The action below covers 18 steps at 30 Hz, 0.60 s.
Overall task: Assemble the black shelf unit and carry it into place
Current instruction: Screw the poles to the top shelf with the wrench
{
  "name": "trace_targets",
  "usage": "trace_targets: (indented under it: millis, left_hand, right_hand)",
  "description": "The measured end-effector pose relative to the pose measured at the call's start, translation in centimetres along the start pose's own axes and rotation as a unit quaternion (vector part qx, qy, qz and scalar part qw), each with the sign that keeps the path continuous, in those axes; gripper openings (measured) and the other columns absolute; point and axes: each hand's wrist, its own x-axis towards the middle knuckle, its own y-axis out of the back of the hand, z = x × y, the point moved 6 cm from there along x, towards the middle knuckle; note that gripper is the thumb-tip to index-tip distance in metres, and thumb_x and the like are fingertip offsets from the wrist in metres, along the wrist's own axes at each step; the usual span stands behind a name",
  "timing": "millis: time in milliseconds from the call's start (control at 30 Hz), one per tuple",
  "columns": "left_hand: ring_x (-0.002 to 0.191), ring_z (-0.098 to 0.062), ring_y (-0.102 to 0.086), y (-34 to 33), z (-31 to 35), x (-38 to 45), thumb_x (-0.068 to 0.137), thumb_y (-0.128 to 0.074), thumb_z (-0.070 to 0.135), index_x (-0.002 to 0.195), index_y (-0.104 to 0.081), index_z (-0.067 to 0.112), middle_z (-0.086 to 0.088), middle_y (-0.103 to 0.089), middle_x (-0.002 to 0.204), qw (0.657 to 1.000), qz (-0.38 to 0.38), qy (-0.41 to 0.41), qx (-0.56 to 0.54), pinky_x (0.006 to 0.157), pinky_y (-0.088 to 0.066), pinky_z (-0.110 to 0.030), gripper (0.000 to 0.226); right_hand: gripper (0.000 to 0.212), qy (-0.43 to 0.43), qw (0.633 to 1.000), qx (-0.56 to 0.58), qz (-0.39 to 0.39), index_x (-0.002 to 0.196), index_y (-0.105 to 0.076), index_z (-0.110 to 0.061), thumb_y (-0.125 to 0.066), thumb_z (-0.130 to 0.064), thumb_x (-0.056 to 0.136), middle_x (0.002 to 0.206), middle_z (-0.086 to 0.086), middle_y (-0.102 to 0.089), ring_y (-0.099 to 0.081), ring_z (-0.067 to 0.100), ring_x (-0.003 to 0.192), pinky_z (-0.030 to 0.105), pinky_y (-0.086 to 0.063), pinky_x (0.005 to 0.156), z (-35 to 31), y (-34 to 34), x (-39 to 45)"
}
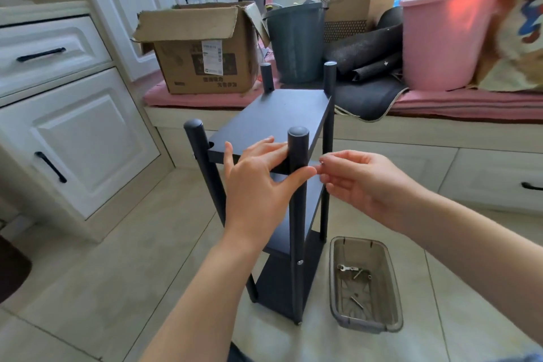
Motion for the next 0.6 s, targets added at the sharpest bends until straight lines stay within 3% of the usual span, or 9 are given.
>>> trace_targets:
  millis: [133,233,333,433,600]
  left_hand:
    - [0.129,-0.002,-0.051,1.0,-0.4,-0.2,0.074,-0.071,0.054,0.113,-0.076,0.032,0.021,-0.065,0.118,1.000,-0.015,0.005,-0.002,0.121,0.004,-0.033,0.045]
    - [0.126,0.002,-0.052,2.6,-1.3,-0.4,0.071,-0.072,0.052,0.108,-0.076,0.035,0.030,-0.061,0.113,0.999,-0.028,0.003,-0.021,0.121,0.003,-0.029,0.041]
    - [0.123,0.004,-0.054,3.9,-2.2,-0.6,0.071,-0.071,0.054,0.103,-0.073,0.042,0.031,-0.065,0.115,0.999,-0.038,-0.007,-0.034,0.125,-0.001,-0.036,0.034]
    - [0.122,0.003,-0.057,4.3,-2.6,-0.6,0.071,-0.079,0.052,0.101,-0.074,0.043,0.027,-0.070,0.115,0.998,-0.041,-0.011,-0.042,0.125,-0.007,-0.044,0.031]
    - [0.121,0.001,-0.058,4.2,-3.0,-0.6,0.073,-0.075,0.051,0.098,-0.071,0.049,0.031,-0.069,0.114,0.998,-0.049,-0.019,-0.038,0.125,-0.010,-0.040,0.025]
  right_hand:
    - [0.010,-0.029,0.989,0.141,0.028,0.094,-0.072,-0.010,-0.070,-0.018,0.088,0.079,0.003,-0.072,-0.064,0.010,0.065,0.021,-0.053,0.060,2.7,-2.5,0.7]
    - [0.012,-0.013,0.981,0.191,-0.012,0.088,-0.079,-0.014,-0.070,-0.018,0.083,0.080,0.001,-0.072,-0.063,0.010,0.068,0.022,-0.054,0.068,4.4,-4.5,0.5]
    - [0.018,-0.002,0.974,0.218,-0.067,0.098,-0.079,-0.013,-0.069,-0.019,0.084,0.092,0.003,-0.073,-0.065,0.011,0.078,0.028,-0.054,0.080,5.7,-5.7,0.4]
    - [0.020,0.018,0.970,0.213,-0.112,0.104,-0.076,-0.010,-0.066,-0.019,0.089,0.095,0.008,-0.070,-0.064,0.018,0.086,0.026,-0.055,0.074,6.4,-7.2,0.9]
    - [0.012,0.042,0.970,0.179,-0.159,0.094,-0.077,-0.014,-0.065,-0.018,0.091,0.089,0.004,-0.072,-0.066,0.013,0.078,0.026,-0.054,0.066,6.0,-7.9,2.2]
